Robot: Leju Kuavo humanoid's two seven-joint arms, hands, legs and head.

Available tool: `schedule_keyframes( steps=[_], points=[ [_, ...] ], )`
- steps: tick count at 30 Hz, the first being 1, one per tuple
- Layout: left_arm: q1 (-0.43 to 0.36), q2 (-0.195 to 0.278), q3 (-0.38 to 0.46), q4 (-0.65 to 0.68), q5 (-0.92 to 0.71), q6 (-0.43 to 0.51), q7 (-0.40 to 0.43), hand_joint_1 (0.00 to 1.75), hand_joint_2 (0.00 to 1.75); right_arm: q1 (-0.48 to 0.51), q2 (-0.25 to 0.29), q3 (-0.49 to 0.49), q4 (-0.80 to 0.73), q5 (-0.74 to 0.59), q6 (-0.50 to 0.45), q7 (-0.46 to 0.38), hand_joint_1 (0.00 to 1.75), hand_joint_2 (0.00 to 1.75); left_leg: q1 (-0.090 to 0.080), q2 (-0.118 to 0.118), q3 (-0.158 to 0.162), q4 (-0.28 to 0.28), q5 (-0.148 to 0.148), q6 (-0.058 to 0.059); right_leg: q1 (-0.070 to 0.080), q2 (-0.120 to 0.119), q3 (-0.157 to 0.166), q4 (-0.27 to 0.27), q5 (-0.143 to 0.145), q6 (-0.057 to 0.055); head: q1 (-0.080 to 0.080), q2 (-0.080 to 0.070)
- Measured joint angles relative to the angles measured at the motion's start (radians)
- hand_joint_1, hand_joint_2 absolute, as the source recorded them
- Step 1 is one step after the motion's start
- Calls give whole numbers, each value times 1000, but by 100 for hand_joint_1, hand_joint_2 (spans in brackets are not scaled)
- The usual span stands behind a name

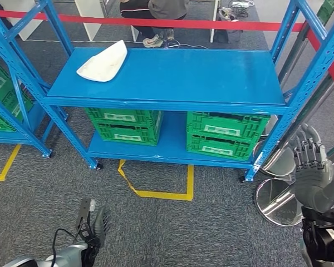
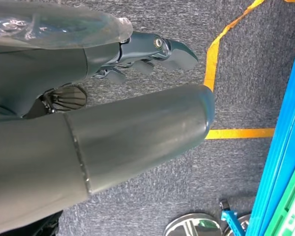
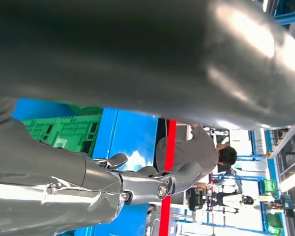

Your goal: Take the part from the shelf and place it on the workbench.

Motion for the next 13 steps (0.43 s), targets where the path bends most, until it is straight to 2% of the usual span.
schedule_keyframes(
  steps=[13],
  points=[
    [0, 0, 0, 0, 3, 0, -1, 0, 0, 1, 0, 1, 9, 23, -32, 30, 0, 0, -4, 0, 0, 2, -1, 0, -2, 0, 2, -3, 1, 1, 0, 0]
  ],
)
